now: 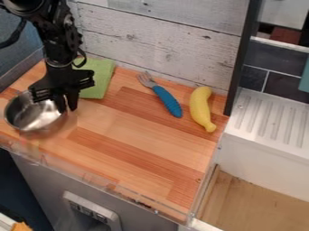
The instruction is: Moved a silver on the right side of the table
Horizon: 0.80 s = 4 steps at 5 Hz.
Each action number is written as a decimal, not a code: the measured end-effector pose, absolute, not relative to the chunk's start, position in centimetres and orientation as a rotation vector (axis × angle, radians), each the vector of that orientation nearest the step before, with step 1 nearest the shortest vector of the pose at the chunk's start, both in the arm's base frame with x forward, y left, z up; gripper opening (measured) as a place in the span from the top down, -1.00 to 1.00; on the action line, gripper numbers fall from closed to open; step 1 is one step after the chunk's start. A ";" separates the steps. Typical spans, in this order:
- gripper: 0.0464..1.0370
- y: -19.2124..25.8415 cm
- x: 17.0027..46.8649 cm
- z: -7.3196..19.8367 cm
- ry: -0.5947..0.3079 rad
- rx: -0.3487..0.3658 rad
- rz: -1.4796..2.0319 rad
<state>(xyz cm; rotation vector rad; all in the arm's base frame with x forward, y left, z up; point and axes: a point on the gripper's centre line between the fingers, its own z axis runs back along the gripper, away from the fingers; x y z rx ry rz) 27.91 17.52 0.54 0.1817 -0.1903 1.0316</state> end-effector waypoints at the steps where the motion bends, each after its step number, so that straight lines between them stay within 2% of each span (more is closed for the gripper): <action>1: 0.93 17.3 27.8 1.0 -0.203 0.173 1.032; 3: 0.93 16.5 27.7 3.6 -0.279 0.127 1.004; 4: 0.93 14.6 28.1 4.9 -0.308 0.090 0.948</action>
